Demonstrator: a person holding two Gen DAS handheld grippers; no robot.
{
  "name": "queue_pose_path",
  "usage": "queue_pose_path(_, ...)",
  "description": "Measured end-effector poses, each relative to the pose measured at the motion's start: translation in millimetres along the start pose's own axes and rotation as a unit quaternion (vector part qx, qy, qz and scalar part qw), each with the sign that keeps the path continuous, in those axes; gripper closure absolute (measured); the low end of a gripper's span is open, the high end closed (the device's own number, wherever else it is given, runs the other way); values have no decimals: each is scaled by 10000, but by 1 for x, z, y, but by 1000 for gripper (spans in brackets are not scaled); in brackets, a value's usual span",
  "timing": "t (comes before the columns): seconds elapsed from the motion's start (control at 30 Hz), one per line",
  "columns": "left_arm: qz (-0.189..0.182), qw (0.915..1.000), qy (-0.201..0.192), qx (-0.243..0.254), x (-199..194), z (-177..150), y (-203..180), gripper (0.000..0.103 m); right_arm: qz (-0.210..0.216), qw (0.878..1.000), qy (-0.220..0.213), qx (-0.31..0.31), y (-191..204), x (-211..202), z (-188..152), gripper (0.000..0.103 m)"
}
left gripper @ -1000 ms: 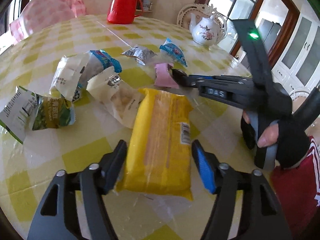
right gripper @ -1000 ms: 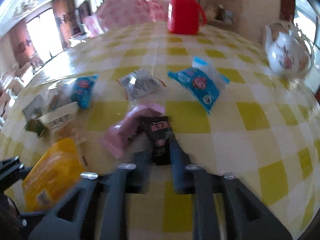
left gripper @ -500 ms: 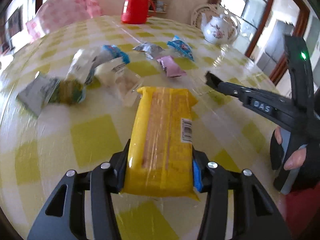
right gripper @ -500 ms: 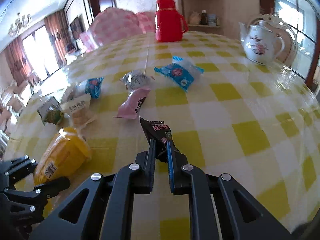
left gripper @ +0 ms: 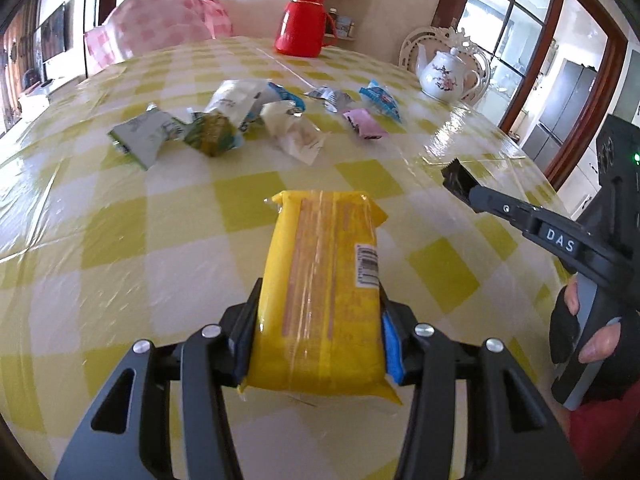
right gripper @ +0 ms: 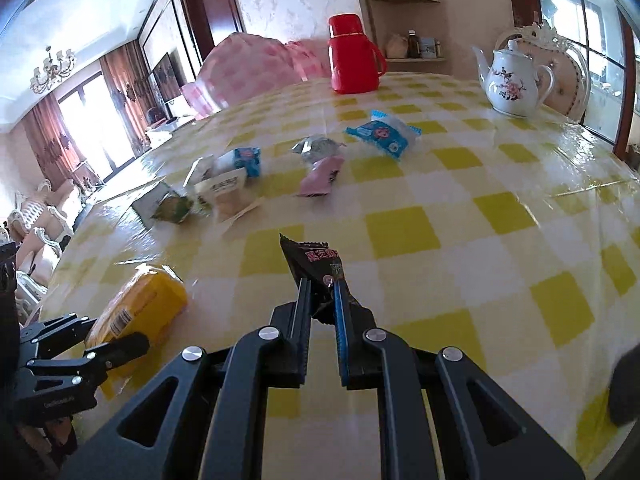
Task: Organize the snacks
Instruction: 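Carry the yellow package and dark packet over the purple box with both tools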
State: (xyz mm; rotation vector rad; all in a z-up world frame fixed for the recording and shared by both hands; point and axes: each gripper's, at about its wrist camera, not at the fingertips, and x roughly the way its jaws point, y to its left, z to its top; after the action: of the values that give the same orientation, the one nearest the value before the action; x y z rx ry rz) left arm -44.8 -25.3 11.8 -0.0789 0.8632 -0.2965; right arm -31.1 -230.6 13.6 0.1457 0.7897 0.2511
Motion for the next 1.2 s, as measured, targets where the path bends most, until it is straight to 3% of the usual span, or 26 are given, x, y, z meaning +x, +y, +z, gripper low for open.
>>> queue_pose_path(0.17, 75, 9999, 54, 66, -16, -17, 8, 54, 155, 9998, 58, -127, 20, -8, -11, 91)
queue_pose_path(0.27, 74, 9992, 346, 203, -14, -19, 9, 49, 243, 9994, 105, -236, 36, -13, -21, 91)
queue_pose_path(0.3, 28, 9987, 426, 275, -13, -17, 7, 44, 263, 9993, 120, -249, 39, -14, -23, 91)
queue_pose_path(0.33, 6, 9983, 500, 293, -11, -15, 6, 22, 294, 9992, 132, -252, 43, -15, -26, 91)
queue_pose_path(0.37, 150, 9980, 567, 248, -8, -11, 5, 11, 338, 9990, 138, -256, 48, -18, -29, 91)
queue_pose_path(0.4, 225, 9980, 553, 231, -8, -11, 5, 7, 357, 9989, 142, -262, 52, -20, -31, 91)
queue_pose_path(0.47, 245, 9976, 566, 328, 0, -8, 3, 14, 345, 9989, 120, -290, 58, -24, -35, 91)
queue_pose_path(0.5, 380, 9976, 442, 361, 0, -8, 3, 47, 338, 9989, 112, -302, 60, -27, -36, 91)
queue_pose_path(0.53, 389, 9978, 365, 396, -3, -10, 2, 55, 330, 9989, 96, -324, 63, -31, -39, 91)
queue_pose_path(0.63, 192, 9990, 230, 336, -17, -21, 2, 55, 320, 9988, 45, -379, 68, -44, -45, 91)
queue_pose_path(0.77, 195, 9997, -95, 60, -42, -38, 8, 55, 333, 9986, -5, -417, 76, -56, -52, 91)
queue_pose_path(1.2, 356, 9969, -694, -122, -123, -70, 34, 55, 593, 9927, -297, -1006, 148, -94, -68, 91)
